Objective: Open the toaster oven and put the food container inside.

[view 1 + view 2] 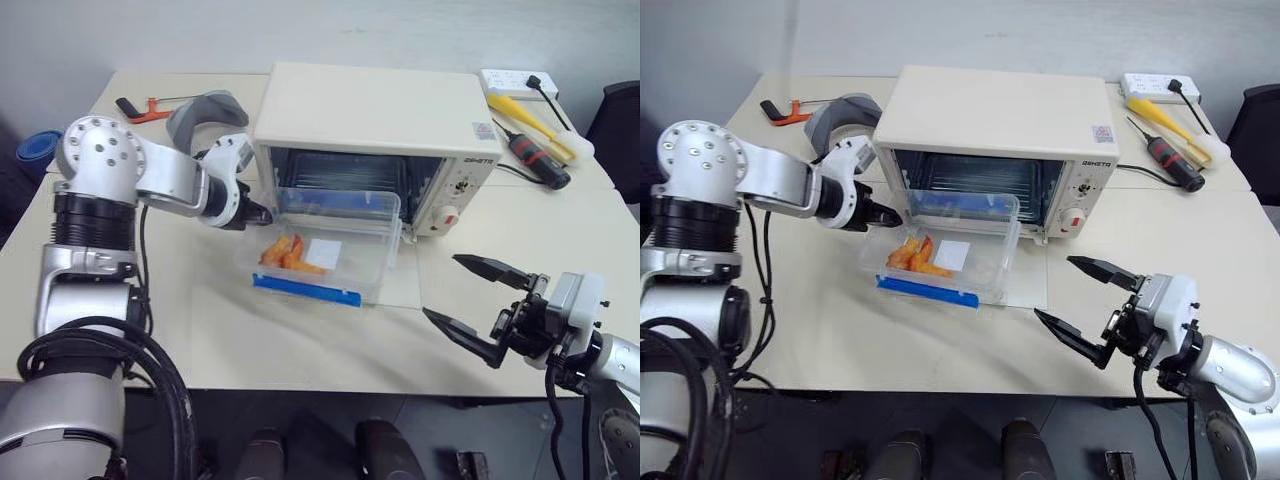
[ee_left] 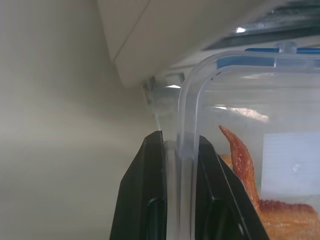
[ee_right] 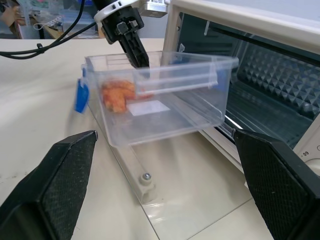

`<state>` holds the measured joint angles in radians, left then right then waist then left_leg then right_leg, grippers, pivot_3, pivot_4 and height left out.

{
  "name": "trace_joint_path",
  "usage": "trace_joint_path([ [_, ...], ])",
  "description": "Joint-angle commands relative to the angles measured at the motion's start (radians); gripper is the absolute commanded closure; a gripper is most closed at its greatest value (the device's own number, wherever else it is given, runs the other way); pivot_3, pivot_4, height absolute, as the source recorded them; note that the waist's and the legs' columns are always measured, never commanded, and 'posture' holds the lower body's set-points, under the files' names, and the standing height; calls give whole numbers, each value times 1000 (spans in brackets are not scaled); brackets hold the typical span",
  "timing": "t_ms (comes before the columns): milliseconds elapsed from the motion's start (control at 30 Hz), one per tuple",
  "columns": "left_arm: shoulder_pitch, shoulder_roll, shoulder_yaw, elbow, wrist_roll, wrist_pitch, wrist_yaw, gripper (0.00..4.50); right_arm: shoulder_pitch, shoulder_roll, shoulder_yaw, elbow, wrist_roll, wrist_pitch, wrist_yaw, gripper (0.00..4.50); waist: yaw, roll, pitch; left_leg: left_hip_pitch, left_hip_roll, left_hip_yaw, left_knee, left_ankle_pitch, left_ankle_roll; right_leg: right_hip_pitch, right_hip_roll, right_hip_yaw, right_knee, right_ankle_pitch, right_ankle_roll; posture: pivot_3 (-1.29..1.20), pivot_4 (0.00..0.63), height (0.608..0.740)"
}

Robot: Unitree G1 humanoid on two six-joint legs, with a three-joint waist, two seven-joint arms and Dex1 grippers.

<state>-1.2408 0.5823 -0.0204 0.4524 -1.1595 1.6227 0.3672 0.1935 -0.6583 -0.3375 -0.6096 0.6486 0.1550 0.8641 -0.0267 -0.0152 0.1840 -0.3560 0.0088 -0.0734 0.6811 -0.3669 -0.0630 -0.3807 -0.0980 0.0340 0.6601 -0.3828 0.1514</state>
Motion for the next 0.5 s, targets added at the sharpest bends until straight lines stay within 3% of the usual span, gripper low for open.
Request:
trace_joint_path([
  [33,-38,-57,60,-29,118,-25,-12,4153,15,8,-36,-78,23,6,-45,0,10,0,0,0,-1,0,1,0,0,0,-1,0,-1,0,0,0,150,740],
  [100,-47,-89,83,-28,169,-19,-34,4153,25,6,-41,-103,27,15,-66,0,22,0,0,0,-2,-1,2,0,0,1,-2,0,-2,0,1,0,150,740],
  [333,-56,-150,179,-33,174,-8,-96,2204,46,10,-40,-153,27,49,-128,0,29,0,0,0,-2,-1,1,0,0,1,-2,1,-1,1,1,0,150,740],
  [500,-40,-144,314,-35,211,-8,-136,2204,56,7,-33,-155,9,47,-138,0,25,0,0,0,-2,-1,1,0,0,1,-2,0,-1,1,1,0,150,740],
])
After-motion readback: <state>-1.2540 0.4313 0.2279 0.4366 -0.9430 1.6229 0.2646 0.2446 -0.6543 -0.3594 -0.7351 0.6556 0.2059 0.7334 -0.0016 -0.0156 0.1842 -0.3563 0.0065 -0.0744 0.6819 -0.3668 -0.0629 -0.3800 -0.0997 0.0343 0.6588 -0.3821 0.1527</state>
